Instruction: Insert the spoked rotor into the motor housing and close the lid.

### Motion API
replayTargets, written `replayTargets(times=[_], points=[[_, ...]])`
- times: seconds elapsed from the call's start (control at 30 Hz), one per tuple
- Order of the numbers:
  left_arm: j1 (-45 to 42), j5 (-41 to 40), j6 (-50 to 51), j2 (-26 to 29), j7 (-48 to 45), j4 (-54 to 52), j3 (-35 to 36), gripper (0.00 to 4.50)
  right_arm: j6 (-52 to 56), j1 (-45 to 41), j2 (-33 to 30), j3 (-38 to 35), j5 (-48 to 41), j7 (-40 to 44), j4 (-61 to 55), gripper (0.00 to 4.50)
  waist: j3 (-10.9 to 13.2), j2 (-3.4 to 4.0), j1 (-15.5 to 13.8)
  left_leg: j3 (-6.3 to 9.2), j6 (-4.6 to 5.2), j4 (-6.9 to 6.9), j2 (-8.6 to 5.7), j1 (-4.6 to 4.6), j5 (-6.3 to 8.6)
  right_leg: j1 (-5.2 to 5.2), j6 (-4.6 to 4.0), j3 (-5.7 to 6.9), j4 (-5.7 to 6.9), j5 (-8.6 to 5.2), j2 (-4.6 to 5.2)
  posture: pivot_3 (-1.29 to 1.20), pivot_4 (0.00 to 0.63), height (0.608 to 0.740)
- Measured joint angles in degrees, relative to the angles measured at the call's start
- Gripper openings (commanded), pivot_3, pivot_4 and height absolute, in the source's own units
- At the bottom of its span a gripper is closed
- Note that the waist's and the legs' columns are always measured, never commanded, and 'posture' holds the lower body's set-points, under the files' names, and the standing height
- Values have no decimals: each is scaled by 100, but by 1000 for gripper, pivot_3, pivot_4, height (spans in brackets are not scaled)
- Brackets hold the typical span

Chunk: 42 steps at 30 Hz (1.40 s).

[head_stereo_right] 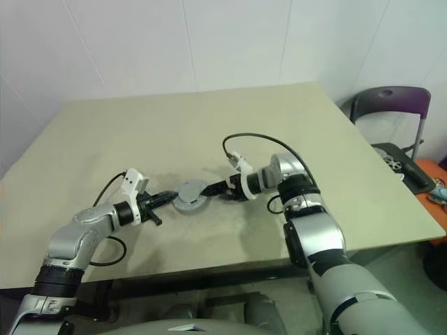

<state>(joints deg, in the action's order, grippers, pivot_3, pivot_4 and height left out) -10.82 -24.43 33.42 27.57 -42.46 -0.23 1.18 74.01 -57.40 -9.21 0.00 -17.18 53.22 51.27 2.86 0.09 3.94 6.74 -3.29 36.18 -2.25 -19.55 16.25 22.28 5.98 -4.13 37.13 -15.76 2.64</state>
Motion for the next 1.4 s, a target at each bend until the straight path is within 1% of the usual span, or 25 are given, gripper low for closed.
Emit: replayTargets(times=[0.23, 0.4, 0.5, 0.67, 0.77, 0.8, 1.23, 1.4], points=[[75, -2, 4, 0, -2, -83, 20, 0, 146, -31, 301, -733, -323, -598, 397, 4483, 0, 0, 3, 0, 0, -1, 0, -1, 0, 0, 0, 0, -1, 0, 0, 0, 0, 740], [105, -2, 34, 4, -1, -112, 54, 0, 151, -32, 367, -988, -445, -859, 513, 4483, 0, 0, 7, -1, 1, 0, 0, 0, 0, 0, 0, 0, 0, 0, -2, 0, 0, 740], [111, -3, 98, 6, -1, -148, 72, 0, 169, -30, 401, -1041, -474, -955, 517, 3949, 0, 0, 11, -2, 1, -1, 0, 1, 0, -1, 1, 0, 0, 0, -3, 0, 0, 740], [167, -3, 114, 27, -9, -198, 85, 0, 208, 2, 429, -1195, -510, -1196, 546, 2242, 0, 1, 5, -1, 1, -2, 1, -2, 0, 2, 1, 0, -1, 0, -3, 0, 0, 740], [208, 7, 151, 72, -9, -193, 131, 0, 251, 5, 428, -1396, -638, -1249, 546, 1323, 0, 1, 6, -2, 1, 0, 1, -1, 0, 0, 1, 0, 0, 0, -3, 0, 0, 740], [226, 4, 157, 90, -20, -194, 139, 0, 265, 5, 426, -1446, -670, -1260, 545, 1223, 0, 1, 3, -1, 1, 1, 1, 1, 0, -3, 1, 1, 0, 0, -3, 0, 0, 740], [252, -7, 212, 48, -24, -216, 206, 0, 322, 18, 473, -1602, -712, -1433, 513, 1223, 0, 2, 11, -2, 1, 2, 1, 1, 0, -2, 1, 1, 0, 0, -5, 0, 0, 740], [372, -256, 238, -255, 52, -222, 552, 0, 407, 74, 467, -1597, -756, -1430, 373, 1223, 1, 2, 6, 0, 1, 4, 2, -20, 0, 17, 1, 2, 0, 0, -4, 0, 0, 740]])
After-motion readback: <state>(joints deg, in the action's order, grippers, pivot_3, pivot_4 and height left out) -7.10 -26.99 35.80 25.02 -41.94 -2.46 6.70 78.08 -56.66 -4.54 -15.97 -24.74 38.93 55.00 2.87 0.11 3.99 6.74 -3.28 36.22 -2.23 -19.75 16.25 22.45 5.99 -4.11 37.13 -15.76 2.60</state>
